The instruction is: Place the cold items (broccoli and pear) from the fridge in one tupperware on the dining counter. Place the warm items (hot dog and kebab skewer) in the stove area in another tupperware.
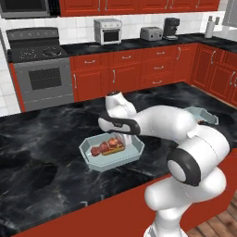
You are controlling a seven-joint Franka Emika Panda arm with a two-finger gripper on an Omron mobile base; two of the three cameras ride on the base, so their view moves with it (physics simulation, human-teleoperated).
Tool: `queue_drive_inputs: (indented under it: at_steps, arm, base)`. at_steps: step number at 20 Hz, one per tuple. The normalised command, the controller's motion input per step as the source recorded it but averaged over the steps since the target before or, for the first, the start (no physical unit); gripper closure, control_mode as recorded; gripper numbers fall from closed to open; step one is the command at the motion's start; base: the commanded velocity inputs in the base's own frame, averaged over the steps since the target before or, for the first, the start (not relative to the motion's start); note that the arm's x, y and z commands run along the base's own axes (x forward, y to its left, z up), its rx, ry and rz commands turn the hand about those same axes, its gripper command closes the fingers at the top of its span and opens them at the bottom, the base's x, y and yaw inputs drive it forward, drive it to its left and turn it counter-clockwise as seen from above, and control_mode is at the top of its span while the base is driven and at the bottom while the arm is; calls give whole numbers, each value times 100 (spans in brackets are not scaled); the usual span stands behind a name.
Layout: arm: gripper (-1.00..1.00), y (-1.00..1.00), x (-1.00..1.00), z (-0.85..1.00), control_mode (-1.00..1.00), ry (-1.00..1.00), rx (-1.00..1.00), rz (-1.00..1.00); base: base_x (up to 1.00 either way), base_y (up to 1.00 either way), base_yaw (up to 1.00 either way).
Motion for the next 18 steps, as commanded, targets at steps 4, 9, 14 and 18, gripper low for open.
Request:
queue_drive_inputs:
  at_steps: [4,9,14,18]
  arm:
    - [100,0,69,-33,-100,0,0,0]
    - [100,4,52,-36,-100,0,0,0]
    - [100,6,49,-35,-100,0,0,0]
    - [100,16,40,-33,-100,0,0,0]
  base:
    - [0,0,0]
    - [0,0,0]
    - [0,0,0]
    - [0,0,0]
